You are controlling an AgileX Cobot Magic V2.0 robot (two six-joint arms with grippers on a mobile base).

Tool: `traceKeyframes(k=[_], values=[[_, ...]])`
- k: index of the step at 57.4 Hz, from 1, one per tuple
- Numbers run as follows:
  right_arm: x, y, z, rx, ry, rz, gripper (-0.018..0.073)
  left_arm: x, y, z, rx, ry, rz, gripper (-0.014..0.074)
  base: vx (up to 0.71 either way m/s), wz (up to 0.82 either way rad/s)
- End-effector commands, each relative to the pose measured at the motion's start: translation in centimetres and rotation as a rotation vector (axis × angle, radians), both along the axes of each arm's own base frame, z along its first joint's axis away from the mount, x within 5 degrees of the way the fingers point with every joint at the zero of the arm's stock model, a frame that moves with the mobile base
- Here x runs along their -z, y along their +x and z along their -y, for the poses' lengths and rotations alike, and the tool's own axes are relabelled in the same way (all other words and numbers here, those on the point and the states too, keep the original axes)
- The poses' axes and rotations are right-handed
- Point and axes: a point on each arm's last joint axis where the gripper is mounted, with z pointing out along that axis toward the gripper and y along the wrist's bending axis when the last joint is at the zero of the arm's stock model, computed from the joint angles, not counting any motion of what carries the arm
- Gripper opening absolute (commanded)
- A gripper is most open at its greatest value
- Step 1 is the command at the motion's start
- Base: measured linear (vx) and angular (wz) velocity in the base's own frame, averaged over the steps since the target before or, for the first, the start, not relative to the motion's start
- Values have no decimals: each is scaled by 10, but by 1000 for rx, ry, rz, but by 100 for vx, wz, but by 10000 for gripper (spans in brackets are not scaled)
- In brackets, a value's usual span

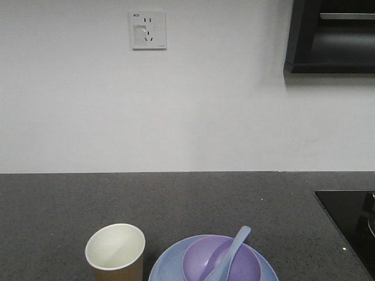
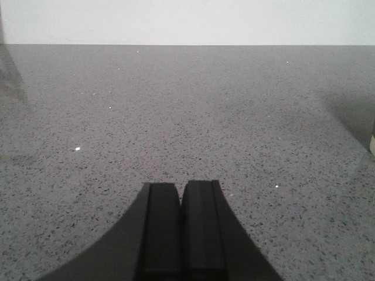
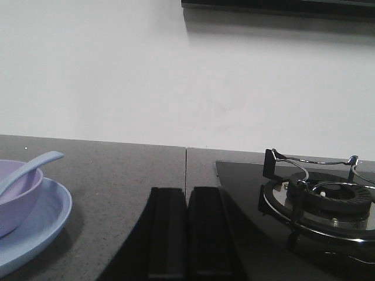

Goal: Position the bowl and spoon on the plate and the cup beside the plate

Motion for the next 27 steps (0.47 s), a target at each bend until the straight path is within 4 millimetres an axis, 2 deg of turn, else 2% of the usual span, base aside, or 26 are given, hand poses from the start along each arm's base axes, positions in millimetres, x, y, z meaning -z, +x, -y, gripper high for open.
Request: traceKeyframes(k=[1, 27], values=[[-3, -2, -1, -6, -10, 87, -9, -2, 1, 0, -6, -13, 76, -6, 0, 0], [-3, -2, -1, -6, -10, 87, -9, -2, 1, 0, -6, -13, 76, -6, 0, 0]])
